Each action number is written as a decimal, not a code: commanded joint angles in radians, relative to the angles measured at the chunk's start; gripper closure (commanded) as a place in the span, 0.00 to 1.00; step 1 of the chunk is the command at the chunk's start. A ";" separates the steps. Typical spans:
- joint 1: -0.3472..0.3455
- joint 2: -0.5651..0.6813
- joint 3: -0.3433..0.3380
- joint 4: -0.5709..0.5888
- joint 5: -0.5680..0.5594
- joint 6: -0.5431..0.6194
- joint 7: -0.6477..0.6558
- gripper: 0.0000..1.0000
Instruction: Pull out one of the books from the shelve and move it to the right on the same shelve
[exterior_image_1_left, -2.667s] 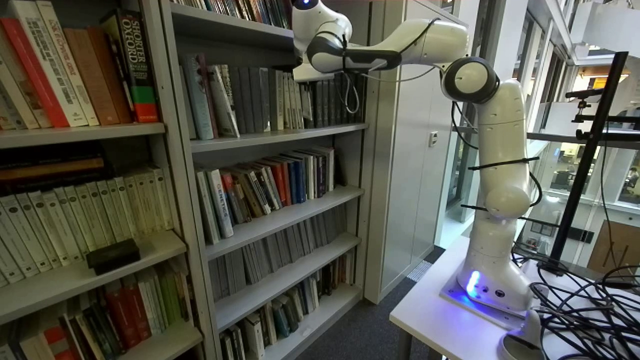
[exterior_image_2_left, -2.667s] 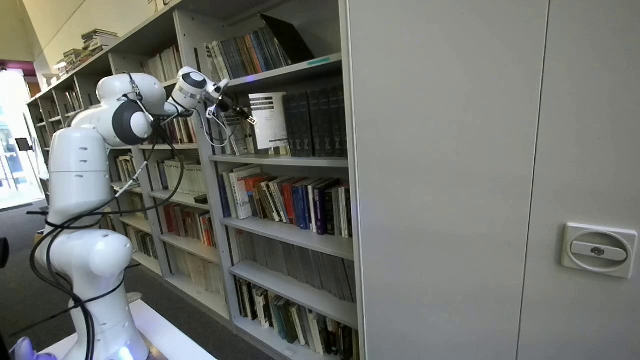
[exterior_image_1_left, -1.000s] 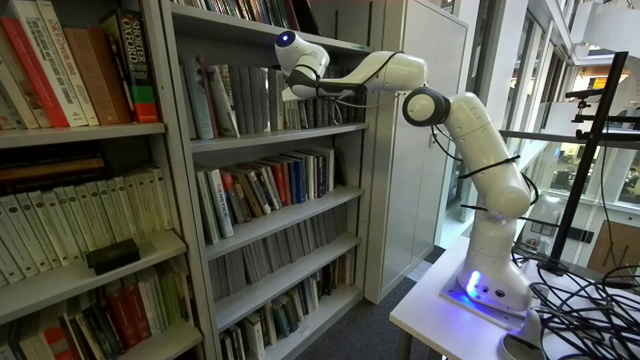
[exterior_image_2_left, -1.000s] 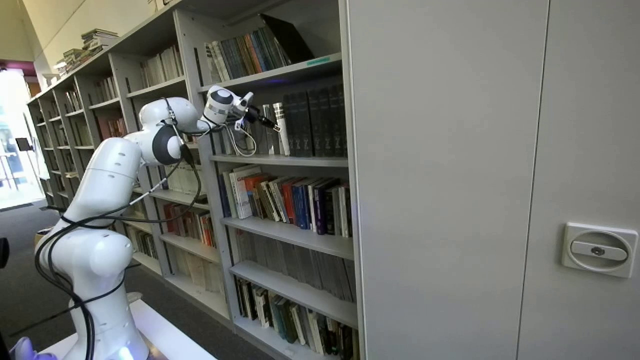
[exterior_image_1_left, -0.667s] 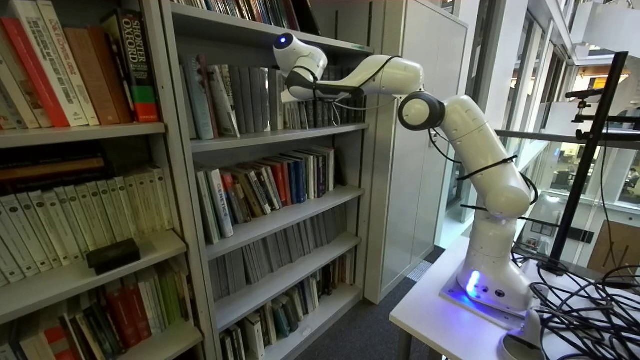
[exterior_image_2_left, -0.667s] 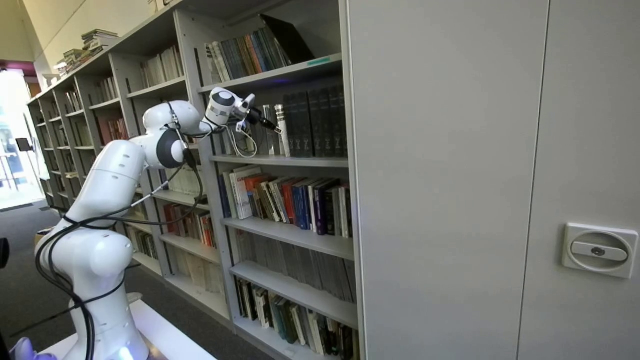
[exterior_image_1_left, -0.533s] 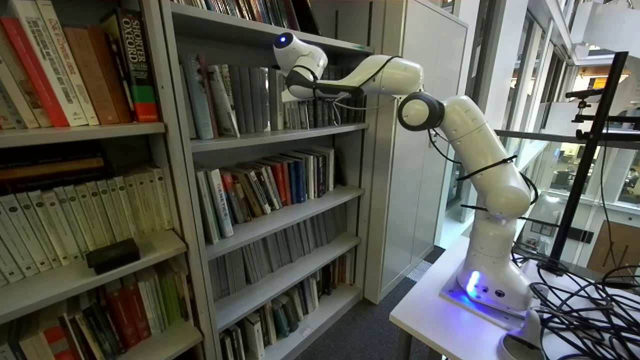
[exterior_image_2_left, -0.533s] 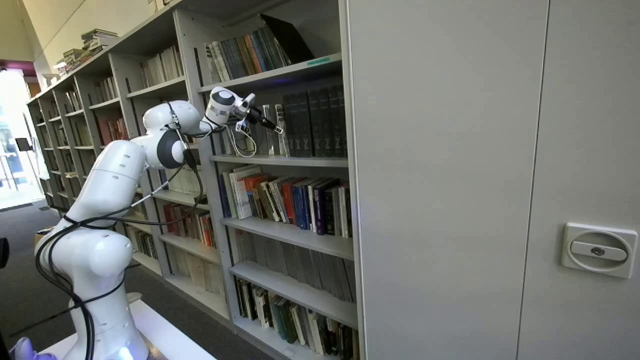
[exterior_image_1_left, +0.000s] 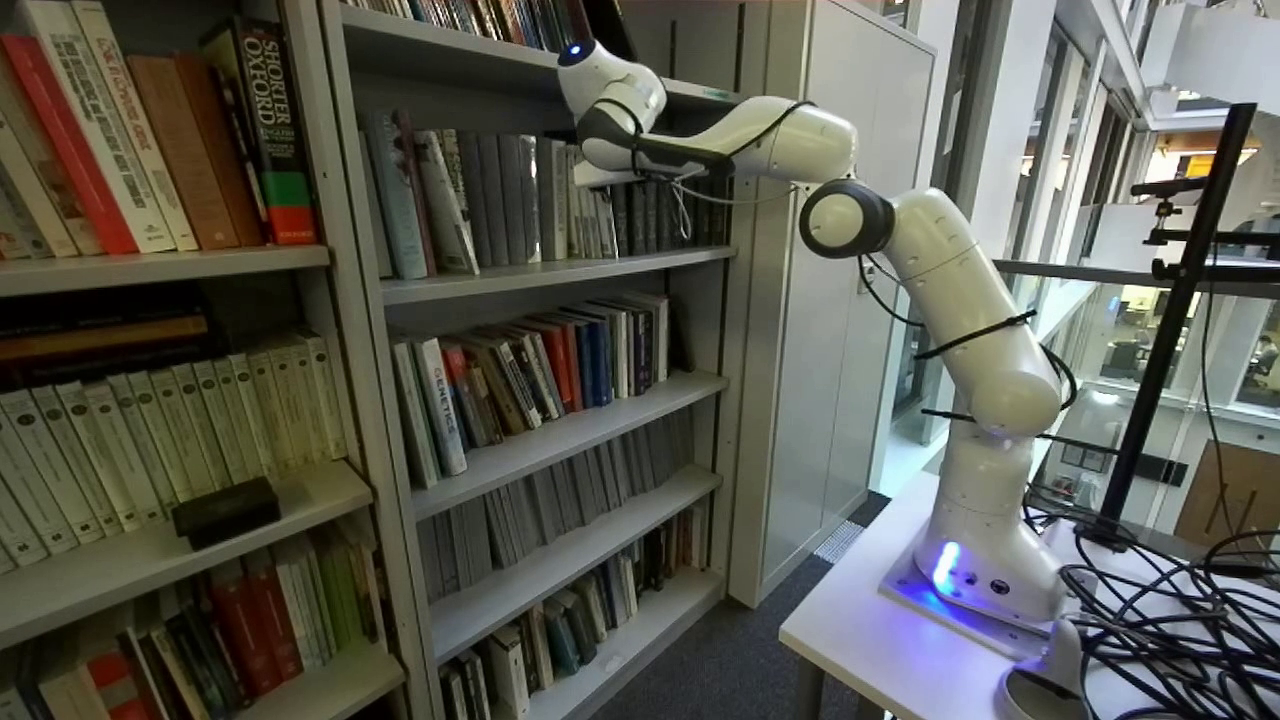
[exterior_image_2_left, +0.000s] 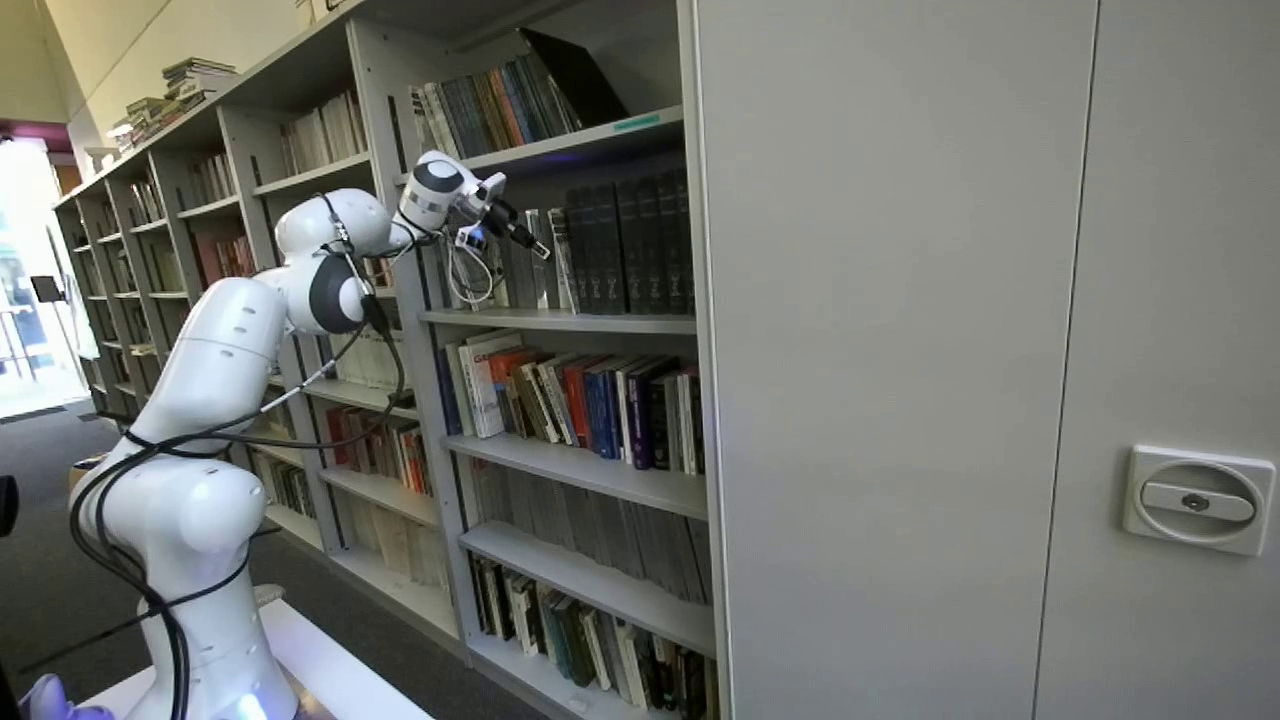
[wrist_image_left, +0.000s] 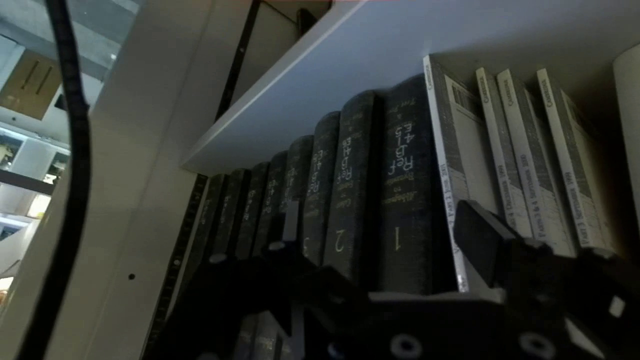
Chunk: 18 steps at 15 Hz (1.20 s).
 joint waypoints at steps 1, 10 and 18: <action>-0.014 -0.055 0.019 0.021 0.073 -0.124 -0.052 0.00; -0.058 -0.077 0.052 0.060 0.366 -0.387 -0.062 0.00; -0.151 -0.055 0.111 0.100 0.739 -0.272 -0.026 0.00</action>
